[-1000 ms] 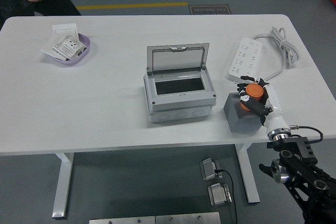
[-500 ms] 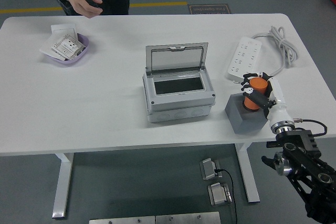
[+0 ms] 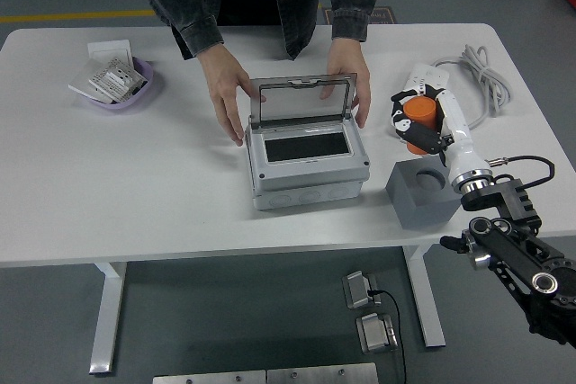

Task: Pick up the cylinder from the cube,place it in the box,flap close box

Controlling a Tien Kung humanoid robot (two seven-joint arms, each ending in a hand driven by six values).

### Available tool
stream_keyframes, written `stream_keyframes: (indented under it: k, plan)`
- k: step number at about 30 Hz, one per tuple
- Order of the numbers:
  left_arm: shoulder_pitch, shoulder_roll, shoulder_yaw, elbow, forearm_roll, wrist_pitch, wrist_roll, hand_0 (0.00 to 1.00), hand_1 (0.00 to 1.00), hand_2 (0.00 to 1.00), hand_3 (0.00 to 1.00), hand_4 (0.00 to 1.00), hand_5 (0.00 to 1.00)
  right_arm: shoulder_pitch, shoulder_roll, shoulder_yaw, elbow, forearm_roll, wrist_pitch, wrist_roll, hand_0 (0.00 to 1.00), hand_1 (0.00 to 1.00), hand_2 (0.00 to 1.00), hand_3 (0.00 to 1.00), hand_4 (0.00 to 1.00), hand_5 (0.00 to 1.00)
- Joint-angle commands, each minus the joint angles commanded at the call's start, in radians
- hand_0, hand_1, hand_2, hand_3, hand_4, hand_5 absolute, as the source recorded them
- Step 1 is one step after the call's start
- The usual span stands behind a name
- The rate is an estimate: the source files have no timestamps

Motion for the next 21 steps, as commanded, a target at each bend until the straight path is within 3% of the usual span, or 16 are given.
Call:
stream_keyframes:
  k: [12, 21]
  plan:
    - [0.001, 0.006, 0.042, 0.005, -0.042, -0.002, 0.000, 0.626, 0.652, 0.608, 0.629, 0.654, 0.155, 0.238, 0.048, -0.262, -0.108, -0.459, 0.131, -0.276, 0.152, 0.160, 0.189, 0.193, 0.002, 0.002]
    - [-0.001, 0.010, 0.067, 0.006, -0.064, -0.001, -0.001, 0.628, 0.652, 0.609, 0.629, 0.654, 0.164, 0.405, 0.112, -0.449, -0.207, -0.615, 0.168, -0.314, 0.140, 0.159, 0.187, 0.188, 0.002, 0.002]
